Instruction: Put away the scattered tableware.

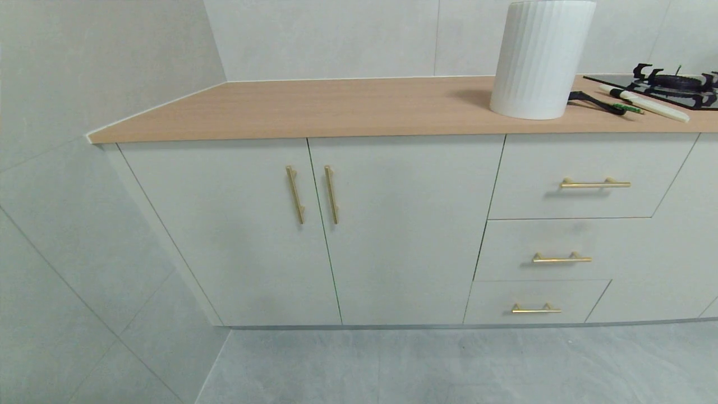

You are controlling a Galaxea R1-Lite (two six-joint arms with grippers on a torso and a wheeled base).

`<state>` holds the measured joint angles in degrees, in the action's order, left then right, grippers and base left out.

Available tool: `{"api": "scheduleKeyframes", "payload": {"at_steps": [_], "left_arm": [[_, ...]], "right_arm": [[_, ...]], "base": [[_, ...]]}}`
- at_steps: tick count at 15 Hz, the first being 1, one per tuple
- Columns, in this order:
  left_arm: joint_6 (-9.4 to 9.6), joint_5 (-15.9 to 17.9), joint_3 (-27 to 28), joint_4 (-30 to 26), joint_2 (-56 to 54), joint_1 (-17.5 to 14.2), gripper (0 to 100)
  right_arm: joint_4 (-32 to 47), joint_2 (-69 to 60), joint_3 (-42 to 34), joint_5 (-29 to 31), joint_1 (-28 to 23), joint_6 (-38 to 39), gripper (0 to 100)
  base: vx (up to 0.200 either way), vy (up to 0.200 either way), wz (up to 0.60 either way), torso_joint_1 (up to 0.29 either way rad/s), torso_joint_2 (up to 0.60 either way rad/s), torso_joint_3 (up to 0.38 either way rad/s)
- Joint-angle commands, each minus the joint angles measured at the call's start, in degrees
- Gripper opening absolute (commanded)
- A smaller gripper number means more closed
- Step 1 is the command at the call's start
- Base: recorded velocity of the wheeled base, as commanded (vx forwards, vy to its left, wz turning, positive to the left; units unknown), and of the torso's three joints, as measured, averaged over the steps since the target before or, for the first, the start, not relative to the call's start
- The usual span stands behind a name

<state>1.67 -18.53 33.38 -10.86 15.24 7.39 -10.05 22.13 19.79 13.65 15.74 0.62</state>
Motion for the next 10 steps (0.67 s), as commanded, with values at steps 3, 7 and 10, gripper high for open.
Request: {"api": "scheduleKeyframes", "payload": {"at_steps": [3,7,10], "left_arm": [[1.32,0.25,-0.95,-2.59,-12.95,-6.42,100],[1.14,0.6,-2.26,-3.9,-15.24,-7.3,100],[1.41,-0.63,-4.73,-3.73,-15.24,-7.3,100]], "right_arm": [[7.76,-16.5,-0.63,-0.12,-7.39,-1.41,100],[7.67,-16.5,-3.7,3.4,-10.64,0.43,100],[8.29,-22.04,-9.33,-0.21,-15.91,-1.32,100]], "base": [[0.0,0.0,0.0,0.0,0.0,0.0],[0.0,0.0,0.0,0.0,0.0,0.0],[0.0,0.0,0.0,0.0,0.0,0.0]]}}
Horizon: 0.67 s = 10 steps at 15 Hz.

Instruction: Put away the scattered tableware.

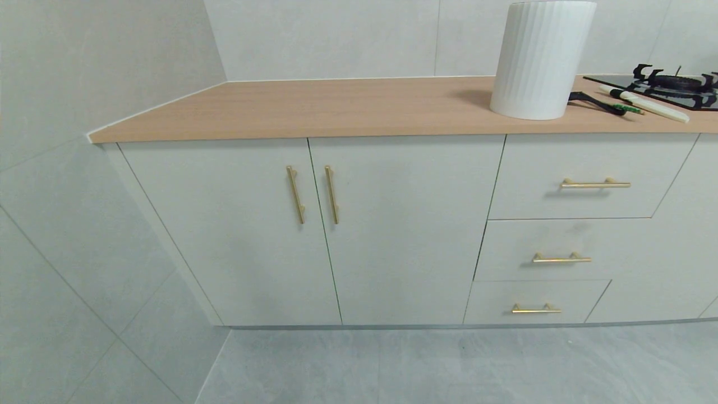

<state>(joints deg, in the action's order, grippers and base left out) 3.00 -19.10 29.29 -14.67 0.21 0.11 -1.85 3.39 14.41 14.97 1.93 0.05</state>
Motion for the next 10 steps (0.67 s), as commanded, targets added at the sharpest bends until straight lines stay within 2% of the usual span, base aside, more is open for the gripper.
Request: {"api": "scheduleKeyframes", "payload": {"at_steps": [1,3,4,6,7,8,10], "left_arm": [[-0.1,-0.06,-0.99,0.08,-0.21,-0.02,100],[-0.01,0.03,-6.79,0.69,-0.21,-0.02,100],[0.17,0.29,-11.1,3.33,-0.21,-0.02,100],[0.34,1.88,-18.13,12.03,-0.21,-0.02,100],[0.96,6.45,-25.69,20.91,-0.21,-0.02,100],[1.04,8.47,-28.94,23.1,-0.21,-0.02,100],[0.96,9.79,-29.29,20.38,-0.21,-0.02,100]], "right_arm": [[-0.52,-3.39,-6.24,-0.91,-2.1,-0.75,100],[-2.1,-3.3,-12.83,-2.4,-2.1,-1.1,100],[-2.19,-3.39,-14.41,-5.21,-2.1,-1.02,100],[-1.14,-3.39,-14.41,-8.29,-2.1,-0.75,100],[-0.96,-3.3,-14.41,-8.82,-2.1,-0.93,100],[-0.96,-3.3,-14.41,-9.17,-2.1,-0.84,100],[-0.96,-3.3,-14.41,-12.95,-2.01,-0.75,100]], "base": [[0.0,0.0,0.0,0.0,0.0,0.0],[0.0,0.0,0.0,0.0,0.0,0.0],[0.0,0.0,0.0,0.0,0.0,0.0],[0.0,0.0,0.0,0.0,0.0,0.0],[0.0,0.0,0.0,0.0,0.0,0.0],[0.0,0.0,0.0,0.0,0.0,0.0],[0.0,0.0,0.0,0.0,0.0,0.0]]}}
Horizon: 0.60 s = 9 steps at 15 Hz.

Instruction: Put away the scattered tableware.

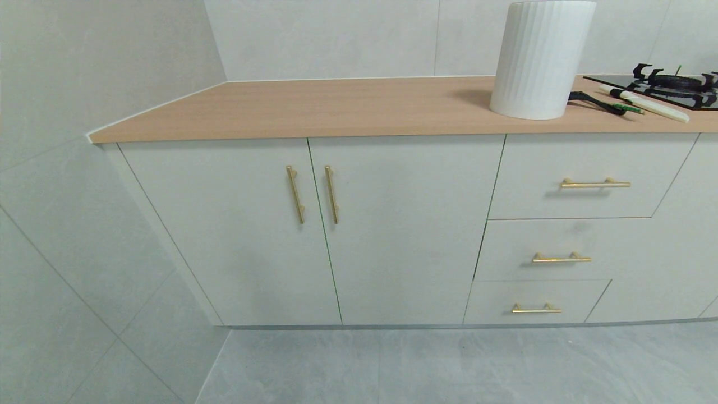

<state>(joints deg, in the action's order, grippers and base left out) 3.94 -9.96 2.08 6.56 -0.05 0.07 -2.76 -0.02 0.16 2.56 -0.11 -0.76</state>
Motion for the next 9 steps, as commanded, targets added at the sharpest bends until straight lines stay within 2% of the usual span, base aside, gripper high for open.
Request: {"api": "scheduleKeyframes", "payload": {"at_steps": [1,2,3,5,9], "left_arm": [[0.11,1.43,-2.08,-2.16,0.05,0.01,100],[0.02,2.84,-2.08,-4.45,0.05,0.01,100],[-0.25,4.25,-2.08,-4.27,0.05,0.01,100],[-1.3,9.61,-2.08,-7.0,0.14,0.01,100],[-0.86,9.52,-2.08,-6.82,0.05,0.01,100]], "right_arm": [[1.0,0.2,-0.16,-1.07,-0.07,-0.39,100],[4.16,0.11,0.19,-1.68,0.02,-0.39,100],[3.37,0.11,0.11,-2.47,0.02,-0.3,100],[2.93,0.11,0.02,-3.0,0.02,0.05,100],[2.93,0.11,-0.07,-2.91,0.02,-0.12,100]], "base": [[0.0,0.0,0.0,0.0,0.0,0.0],[0.0,0.0,0.0,0.0,0.0,0.0],[0.0,0.0,0.0,0.0,0.0,0.0],[0.0,0.0,0.0,0.0,0.0,0.0],[0.0,0.0,0.0,0.0,0.0,0.0]]}}
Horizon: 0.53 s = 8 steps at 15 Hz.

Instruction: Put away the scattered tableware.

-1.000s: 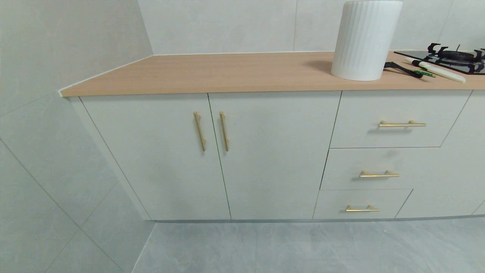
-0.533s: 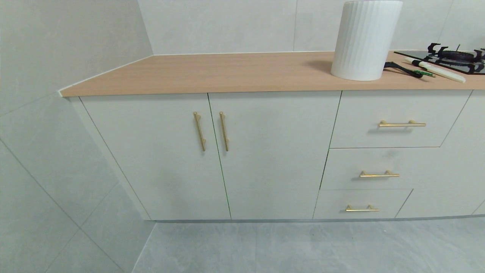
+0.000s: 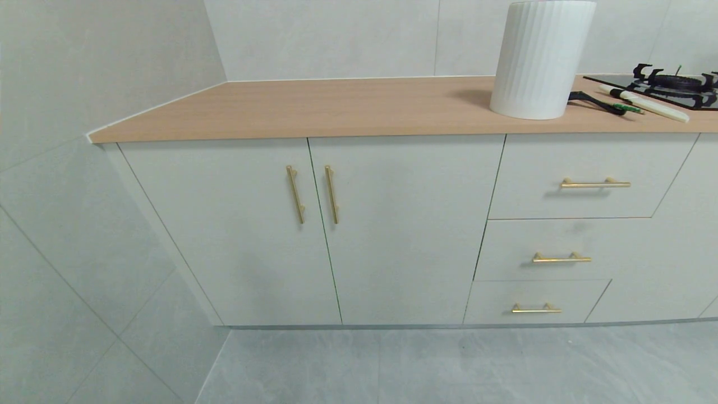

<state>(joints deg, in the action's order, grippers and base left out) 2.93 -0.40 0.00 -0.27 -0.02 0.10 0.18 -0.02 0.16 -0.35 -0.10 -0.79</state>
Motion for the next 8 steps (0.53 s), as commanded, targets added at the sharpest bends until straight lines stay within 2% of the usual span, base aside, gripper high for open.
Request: {"api": "scheduleKeyframes", "payload": {"at_steps": [1,2,4,8], "left_arm": [[-0.29,-0.04,0.0,0.09,0.02,-0.01,100],[-0.55,-0.13,0.0,0.09,0.02,-0.01,100],[-3.01,-0.21,0.0,0.27,0.02,-0.01,100],[-3.19,-0.21,0.0,0.27,0.02,-0.01,100]], "right_arm": [[-0.01,0.11,-0.07,0.0,0.01,-0.09,100],[-0.01,0.11,-0.07,0.0,0.01,0.09,100],[-0.01,0.11,-0.07,0.0,0.01,0.0,100],[-0.01,0.11,-0.07,0.0,0.01,0.0,100]], "base": [[0.0,0.0,0.0,0.0,0.0,0.0],[0.0,0.0,0.0,0.0,0.0,0.0],[0.0,0.0,0.0,0.0,0.0,0.0],[0.0,0.0,0.0,0.0,0.0,0.0]]}}
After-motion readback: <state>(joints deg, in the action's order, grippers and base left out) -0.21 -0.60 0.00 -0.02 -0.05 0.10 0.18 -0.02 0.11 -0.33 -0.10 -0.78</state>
